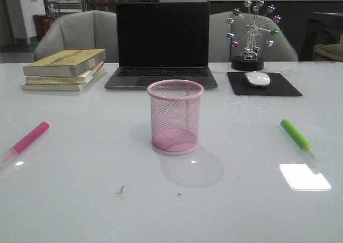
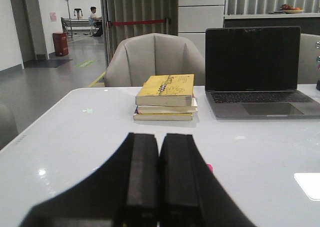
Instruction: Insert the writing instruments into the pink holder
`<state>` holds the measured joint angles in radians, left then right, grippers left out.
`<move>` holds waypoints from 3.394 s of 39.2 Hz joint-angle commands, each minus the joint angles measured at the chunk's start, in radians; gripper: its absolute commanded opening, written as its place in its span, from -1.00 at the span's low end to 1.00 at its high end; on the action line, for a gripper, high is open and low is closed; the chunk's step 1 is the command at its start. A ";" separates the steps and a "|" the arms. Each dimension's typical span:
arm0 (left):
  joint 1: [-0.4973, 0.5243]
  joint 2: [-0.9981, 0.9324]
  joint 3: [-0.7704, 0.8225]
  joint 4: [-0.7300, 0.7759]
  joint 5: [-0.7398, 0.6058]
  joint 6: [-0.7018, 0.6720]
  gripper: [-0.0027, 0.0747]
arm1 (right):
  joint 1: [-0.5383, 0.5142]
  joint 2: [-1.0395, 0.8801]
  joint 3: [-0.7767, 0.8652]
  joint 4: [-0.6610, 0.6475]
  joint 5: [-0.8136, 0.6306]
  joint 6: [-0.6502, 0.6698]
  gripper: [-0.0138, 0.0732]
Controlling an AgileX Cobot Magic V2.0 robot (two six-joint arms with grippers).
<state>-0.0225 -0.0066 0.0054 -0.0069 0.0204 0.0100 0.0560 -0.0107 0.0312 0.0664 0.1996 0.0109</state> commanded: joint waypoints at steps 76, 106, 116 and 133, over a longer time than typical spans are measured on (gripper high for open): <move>-0.003 0.515 -0.620 0.091 -0.101 -0.010 -0.69 | 0.003 0.442 -0.628 0.000 -0.070 -0.002 -0.55; -0.003 0.881 -0.637 -0.027 -0.113 -0.010 0.26 | 0.003 0.888 -0.662 0.000 -0.031 -0.002 0.60; -0.003 0.917 -0.637 -0.048 -0.104 -0.010 0.16 | 0.005 0.963 -0.687 0.000 0.043 -0.002 0.61; -0.003 0.917 -0.646 -0.048 -0.020 -0.010 0.16 | 0.006 1.353 -1.068 0.000 0.387 -0.002 0.61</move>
<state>-0.0225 0.9190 -0.6022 -0.0450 0.0668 0.0077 0.0632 1.2848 -0.9263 0.0664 0.5767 0.0109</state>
